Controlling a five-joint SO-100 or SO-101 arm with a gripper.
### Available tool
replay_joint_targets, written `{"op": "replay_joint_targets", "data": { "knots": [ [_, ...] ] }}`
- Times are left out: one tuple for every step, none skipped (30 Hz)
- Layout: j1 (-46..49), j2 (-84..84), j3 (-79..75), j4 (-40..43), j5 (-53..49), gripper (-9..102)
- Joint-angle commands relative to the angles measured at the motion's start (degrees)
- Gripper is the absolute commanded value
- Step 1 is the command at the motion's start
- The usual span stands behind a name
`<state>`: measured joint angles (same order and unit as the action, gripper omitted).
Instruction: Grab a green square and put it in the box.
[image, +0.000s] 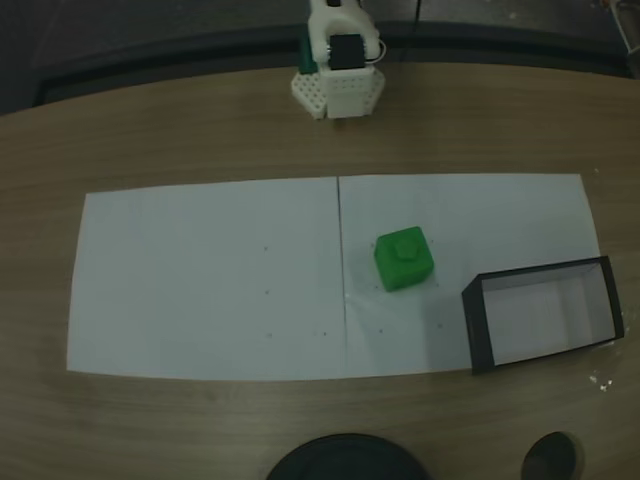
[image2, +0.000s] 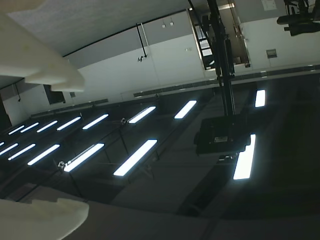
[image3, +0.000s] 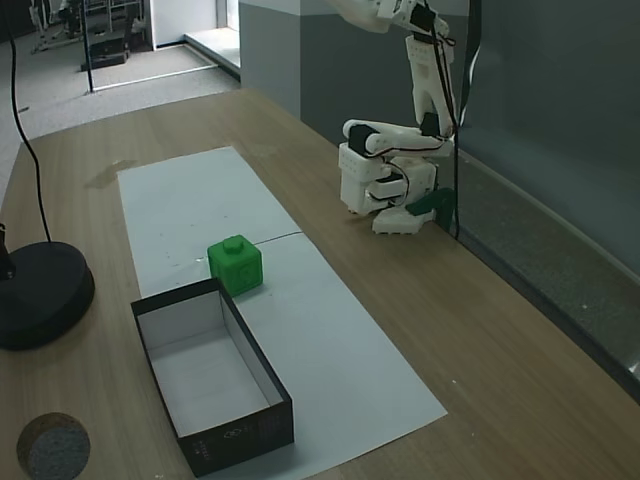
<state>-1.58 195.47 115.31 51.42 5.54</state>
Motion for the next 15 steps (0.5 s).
{"op": "replay_joint_targets", "data": {
  "knots": [
    [0.2,-5.3,-4.4,-1.4,0.1,28],
    [0.2,-7.6,-5.3,-1.1,0.1,30],
    [0.4,-10.5,-5.7,-0.9,-0.4,31],
    [0.8,-14.2,-6.2,0.2,-2.0,31],
    [0.4,-18.5,-6.6,2.0,-4.0,31],
    [-0.4,-23.7,-6.8,4.6,-6.2,31],
    [-1.7,-29.9,-7.5,8.6,-8.9,31],
    [-3.2,-37.1,-8.8,14.3,-11.3,31],
    [-4.4,-45.2,-10.3,20.5,-13.1,32],
    [-5.4,-53.8,-11.8,26.4,-14.5,32],
    [-6.3,-61.7,-13.6,31.6,-14.9,32],
    [-7.2,-69.4,-15.6,35.8,-14.9,32],
    [-7.9,-76.4,-17.8,39.0,-14.5,32],
    [-8.4,-82.3,-20.1,41.2,-13.3,32],
    [-8.4,-87.1,-22.1,42.4,-12.0,32]
  ]
}}
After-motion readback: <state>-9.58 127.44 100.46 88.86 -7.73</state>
